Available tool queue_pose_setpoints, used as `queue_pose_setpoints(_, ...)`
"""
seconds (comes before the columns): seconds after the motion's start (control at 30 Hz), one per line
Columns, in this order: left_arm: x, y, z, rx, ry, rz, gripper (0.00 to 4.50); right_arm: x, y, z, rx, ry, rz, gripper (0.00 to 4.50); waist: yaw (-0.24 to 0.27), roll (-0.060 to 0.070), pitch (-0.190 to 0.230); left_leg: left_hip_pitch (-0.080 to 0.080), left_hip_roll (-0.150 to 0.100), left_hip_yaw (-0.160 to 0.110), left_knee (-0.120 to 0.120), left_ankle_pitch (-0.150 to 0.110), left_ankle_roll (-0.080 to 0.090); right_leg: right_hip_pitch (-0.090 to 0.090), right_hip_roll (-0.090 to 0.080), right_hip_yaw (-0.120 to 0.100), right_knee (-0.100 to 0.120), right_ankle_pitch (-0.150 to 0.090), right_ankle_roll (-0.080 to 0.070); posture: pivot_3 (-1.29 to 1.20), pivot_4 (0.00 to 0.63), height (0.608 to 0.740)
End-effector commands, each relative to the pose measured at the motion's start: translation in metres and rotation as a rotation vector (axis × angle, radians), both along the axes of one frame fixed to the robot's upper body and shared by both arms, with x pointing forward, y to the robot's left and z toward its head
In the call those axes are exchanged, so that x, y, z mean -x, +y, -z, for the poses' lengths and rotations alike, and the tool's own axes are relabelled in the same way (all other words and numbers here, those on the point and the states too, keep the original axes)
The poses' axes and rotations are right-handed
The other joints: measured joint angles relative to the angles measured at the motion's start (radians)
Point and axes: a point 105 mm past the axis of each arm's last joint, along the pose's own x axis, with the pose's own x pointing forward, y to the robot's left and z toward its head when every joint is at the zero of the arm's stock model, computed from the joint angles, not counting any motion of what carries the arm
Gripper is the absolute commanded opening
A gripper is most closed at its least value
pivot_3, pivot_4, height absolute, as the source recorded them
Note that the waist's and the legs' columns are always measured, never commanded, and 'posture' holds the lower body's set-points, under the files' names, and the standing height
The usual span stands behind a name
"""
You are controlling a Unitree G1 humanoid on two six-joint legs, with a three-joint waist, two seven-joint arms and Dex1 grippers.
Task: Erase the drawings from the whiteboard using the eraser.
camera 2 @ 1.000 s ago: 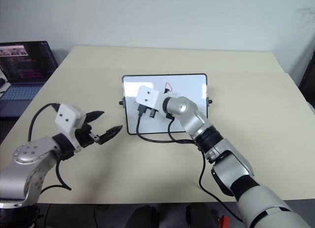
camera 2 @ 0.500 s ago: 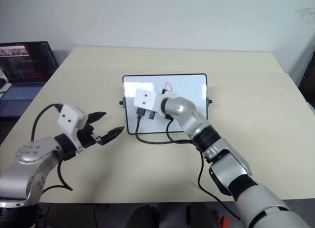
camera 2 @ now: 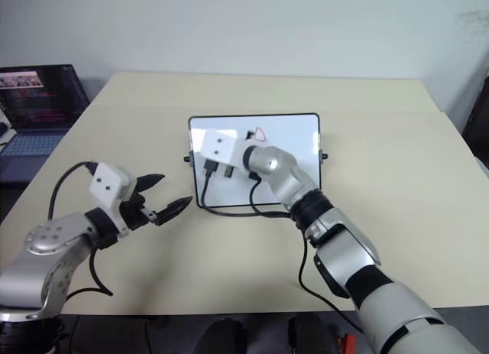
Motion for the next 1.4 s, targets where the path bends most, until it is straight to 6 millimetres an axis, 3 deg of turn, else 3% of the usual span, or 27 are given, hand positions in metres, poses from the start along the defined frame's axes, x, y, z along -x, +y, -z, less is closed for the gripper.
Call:
queue_pose_setpoints(0.03, 0.001, -0.003, -0.01, -0.013, -0.051, 0.009, 4.5, 0.006, -0.005, 0.019, 0.068, 0.057, -0.024, 1.12, 0.001, 0.0, 0.0, 0.0, 0.0, 0.0, 0.001, 0.0, 0.0, 0.0, 0.0, 0.0, 0.0, 0.0, 0.0, 0.0, 0.15, 0.74)
queue_pose_setpoints(0.07, 0.001, -0.003, -0.01, -0.013, -0.051, 0.009, 4.5, 0.005, -0.004, 0.016, 0.056, 0.039, -0.017, 1.12, 0.001, 0.0, 0.0, 0.0, 0.0, -0.001, 0.001, 0.0, 0.0, 0.0, 0.0, -0.001, 0.001, 0.0, 0.0, 0.0, 0.15, 0.74)
queue_pose_setpoints(0.2, 0.001, -0.003, -0.01, -0.011, -0.049, 0.01, 4.5, -0.017, -0.002, -0.034, -0.109, -0.183, 0.101, 1.12, 0.0, 0.0, 0.001, 0.0, 0.0, -0.002, 0.004, 0.0, 0.0, 0.0, 0.0, -0.002, 0.002, 0.002, -0.003, 0.0, 0.15, 0.74)
queue_pose_setpoints(0.27, 0.002, -0.003, -0.01, -0.011, -0.049, 0.012, 4.5, -0.019, -0.001, -0.041, -0.134, -0.206, 0.111, 1.12, 0.002, 0.0, 0.001, -0.001, 0.0, -0.002, 0.005, 0.0, 0.0, 0.0, 0.001, -0.002, 0.002, 0.002, -0.004, 0.0, 0.15, 0.74)
queue_pose_setpoints(0.33, 0.002, -0.003, -0.01, -0.012, -0.049, 0.013, 4.5, -0.018, 0.001, -0.037, -0.123, -0.181, 0.1, 1.12, 0.002, 0.0, 0.001, -0.001, 0.0, -0.002, 0.005, 0.0, 0.0, 0.0, 0.001, -0.002, 0.002, 0.002, -0.004, 0.0, 0.15, 0.74)
queue_pose_setpoints(0.53, 0.002, -0.003, -0.011, -0.016, -0.05, 0.014, 4.5, 0.002, 0.009, 0.01, 0.05, -0.023, -0.025, 1.12, 0.0, 0.0, 0.001, -0.003, 0.001, -0.001, 0.004, 0.0, 0.0, -0.001, 0.001, -0.002, 0.0, 0.002, -0.004, 0.0, 0.15, 0.74)
queue_pose_setpoints(0.6, 0.002, -0.003, -0.011, -0.018, -0.05, 0.014, 4.5, 0.006, 0.011, 0.015, 0.074, -0.014, -0.05, 1.12, 0.0, 0.0, 0.001, -0.003, 0.001, -0.002, 0.004, 0.0, 0.0, -0.001, 0.001, -0.002, 0.0, 0.002, -0.004, 0.0, 0.15, 0.74)
queue_pose_setpoints(0.8, 0.002, -0.003, -0.012, -0.021, -0.052, 0.018, 4.5, -0.014, 0.014, -0.029, -0.056, -0.224, 0.056, 1.12, 0.0, 0.0, 0.001, -0.003, 0.001, -0.003, 0.005, 0.0, 0.0, -0.001, 0.001, -0.003, 0.002, 0.002, -0.005, 0.0, 0.15, 0.74)
queue_pose_setpoints(0.9, 0.001, -0.004, -0.012, -0.021, -0.053, 0.02, 4.5, -0.02, 0.011, -0.036, -0.063, -0.26, 0.083, 1.12, 0.002, 0.0, 0.001, -0.003, 0.001, -0.004, 0.005, 0.001, 0.0, -0.001, 0.001, -0.003, 0.002, 0.003, -0.005, 0.0, 0.15, 0.74)
queue_pose_setpoints(1.07, 0.0, -0.005, -0.012, -0.018, -0.055, 0.023, 4.5, -0.011, 0.005, 0.008, 0.091, -0.091, 0.015, 1.12, 0.002, 0.0, 0.001, -0.004, 0.001, -0.003, 0.004, 0.0, 0.0, -0.001, 0.001, -0.003, 0.0, 0.002, -0.005, 0.0, 0.15, 0.74)
queue_pose_setpoints(1.17, 0.0, -0.006, -0.012, -0.017, -0.056, 0.026, 4.5, -0.006, -0.001, 0.025, 0.152, -0.026, -0.014, 1.12, 0.002, 0.0, 0.001, -0.004, 0.001, -0.003, 0.004, 0.0, 0.0, -0.001, 0.001, -0.003, 0.0, 0.002, -0.005, 0.0, 0.15, 0.74)
queue_pose_setpoints(1.2, -0.001, -0.006, -0.012, -0.016, -0.056, 0.028, 4.5, -0.007, -0.002, 0.024, 0.149, -0.029, -0.008, 1.12, 0.002, 0.0, 0.001, -0.003, 0.001, -0.004, 0.004, 0.0, 0.0, -0.001, 0.001, -0.003, 0.001, 0.002, -0.005, 0.0, 0.15, 0.74)
queue_pose_setpoints(1.4, -0.002, -0.009, -0.011, -0.014, -0.054, 0.036, 4.5, -0.031, -0.01, -0.028, -0.027, -0.225, 0.136, 1.12, 0.005, 0.0, 0.002, -0.002, 0.0, -0.007, 0.006, 0.002, 0.002, 0.0, 0.001, -0.005, 0.002, 0.003, -0.005, 0.0, 0.15, 0.74)
